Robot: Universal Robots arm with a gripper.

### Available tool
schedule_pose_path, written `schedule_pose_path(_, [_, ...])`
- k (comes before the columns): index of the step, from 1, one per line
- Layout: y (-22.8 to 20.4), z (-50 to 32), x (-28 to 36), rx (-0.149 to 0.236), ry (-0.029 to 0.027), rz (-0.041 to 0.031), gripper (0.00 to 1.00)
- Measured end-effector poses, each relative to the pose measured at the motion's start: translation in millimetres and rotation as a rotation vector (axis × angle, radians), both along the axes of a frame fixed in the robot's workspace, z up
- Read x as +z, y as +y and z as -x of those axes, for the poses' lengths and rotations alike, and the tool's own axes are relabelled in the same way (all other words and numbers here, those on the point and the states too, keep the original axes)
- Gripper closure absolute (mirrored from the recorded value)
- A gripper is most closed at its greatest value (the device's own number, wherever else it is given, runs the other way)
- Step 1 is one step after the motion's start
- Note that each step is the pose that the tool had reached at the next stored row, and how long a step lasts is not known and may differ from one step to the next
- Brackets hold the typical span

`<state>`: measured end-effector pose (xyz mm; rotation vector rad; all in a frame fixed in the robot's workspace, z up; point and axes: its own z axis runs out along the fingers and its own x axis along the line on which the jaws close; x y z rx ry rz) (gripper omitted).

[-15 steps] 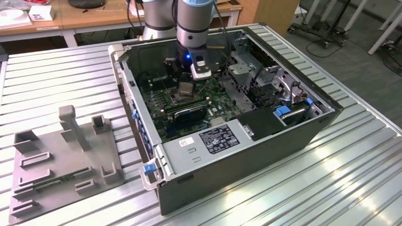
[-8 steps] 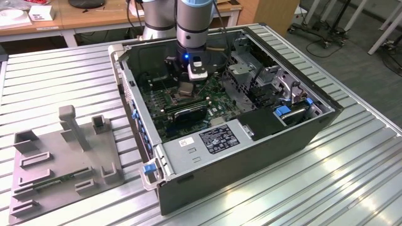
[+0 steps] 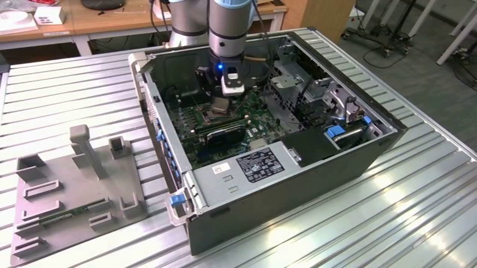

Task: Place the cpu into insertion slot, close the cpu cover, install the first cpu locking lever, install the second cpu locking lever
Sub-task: 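Place the cpu into insertion slot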

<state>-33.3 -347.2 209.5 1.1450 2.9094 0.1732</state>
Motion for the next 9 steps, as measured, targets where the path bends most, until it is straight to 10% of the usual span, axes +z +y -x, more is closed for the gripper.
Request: schedule_pose_path(9, [0.0, 3.4, -0.3, -0.095, -0.0001, -0.0001, 0.46])
